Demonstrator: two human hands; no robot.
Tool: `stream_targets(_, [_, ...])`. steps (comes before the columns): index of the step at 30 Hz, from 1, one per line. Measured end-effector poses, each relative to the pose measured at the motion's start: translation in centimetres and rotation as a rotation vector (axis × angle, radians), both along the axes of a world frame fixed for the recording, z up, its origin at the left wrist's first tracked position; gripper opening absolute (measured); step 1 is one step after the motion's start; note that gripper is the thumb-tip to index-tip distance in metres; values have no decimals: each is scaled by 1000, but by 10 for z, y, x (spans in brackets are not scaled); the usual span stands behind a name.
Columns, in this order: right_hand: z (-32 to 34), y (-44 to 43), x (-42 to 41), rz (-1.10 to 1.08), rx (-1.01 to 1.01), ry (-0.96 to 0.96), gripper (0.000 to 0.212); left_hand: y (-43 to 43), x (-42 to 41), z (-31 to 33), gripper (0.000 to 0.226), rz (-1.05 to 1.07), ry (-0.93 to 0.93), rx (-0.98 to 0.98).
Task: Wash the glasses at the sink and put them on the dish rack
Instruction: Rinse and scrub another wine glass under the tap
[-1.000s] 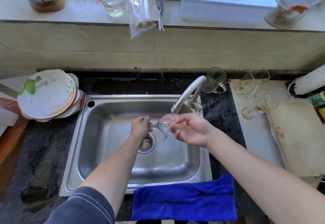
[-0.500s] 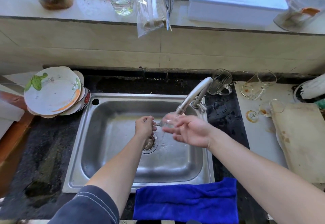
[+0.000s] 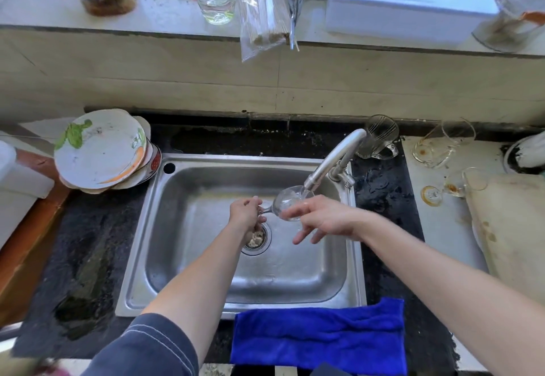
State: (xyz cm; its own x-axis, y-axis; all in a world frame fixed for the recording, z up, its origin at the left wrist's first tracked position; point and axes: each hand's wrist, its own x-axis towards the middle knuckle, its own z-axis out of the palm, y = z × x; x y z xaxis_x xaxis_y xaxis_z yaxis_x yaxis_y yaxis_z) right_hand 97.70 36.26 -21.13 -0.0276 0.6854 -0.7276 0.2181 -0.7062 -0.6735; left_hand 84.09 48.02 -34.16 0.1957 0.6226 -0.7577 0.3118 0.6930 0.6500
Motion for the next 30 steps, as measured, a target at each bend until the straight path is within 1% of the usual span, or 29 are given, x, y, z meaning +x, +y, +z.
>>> stream_targets(2, [-13, 0, -9, 89, 70, -92, 57, 0, 0, -1, 18, 9, -18, -39])
stream_targets(5, [-23, -8, 9, 191, 103, -224, 50, 6, -12, -5, 20, 23, -2, -54])
stream_targets(7, [-26, -11, 15, 228, 153, -381, 50, 5, -11, -6, 20, 13, 7, -66])
stream_targets(9, [-30, -10, 1, 235, 202, -442, 52, 2, -6, -5, 20, -16, -15, -101])
stream_targets(11, [-33, -9, -8, 239, 222, -389, 49, 2, -7, -6, 21, -51, -15, -118])
stream_targets(13, [-27, -11, 1, 195, 152, -296, 41, 4, -12, -4, 22, -64, -14, -122])
stream_targets(14, [-24, -11, 7, 174, 137, -303, 41, 3, -13, -3, 22, -70, -15, -123])
stream_targets(15, [-24, -11, 10, 170, 157, -356, 44, 1, -12, -1, 23, -84, -18, -130])
stream_targets(17, [-24, -8, 2, 210, 196, -443, 51, -4, -7, 4, 23, -115, -28, -161])
stream_targets(18, [-24, -7, -5, 234, 208, -440, 51, -5, -7, 4, 21, -129, -36, -182])
stream_targets(19, [-23, -7, -9, 241, 210, -398, 46, -6, -8, 4, 19, -142, -46, -203])
stream_targets(21, [-20, -9, -7, 233, 171, -285, 31, -6, -13, 4, 18, -156, -56, -241])
stream_targets(22, [-19, -10, -3, 224, 180, -296, 24, -7, -15, 5, 18, -161, -66, -257])
stream_targets(24, [-22, -13, 4, 147, 268, -426, 10, -12, -14, 10, 17, -177, -92, -298])
stream_targets(25, [-23, -13, 4, 94, 298, -449, 7, -15, -13, 13, 13, -196, -108, -317])
stream_targets(27, [-24, -11, 2, -32, 312, -392, 17, -18, -15, 14, 6, -232, -153, -343])
stream_targets(29, [-20, -8, 1, -198, 288, -354, 30, -23, -16, 18, 12, -248, -199, -345])
stream_targets(30, [-19, -5, 3, -274, 274, -384, 35, -26, -15, 21, 13, -265, -209, -338])
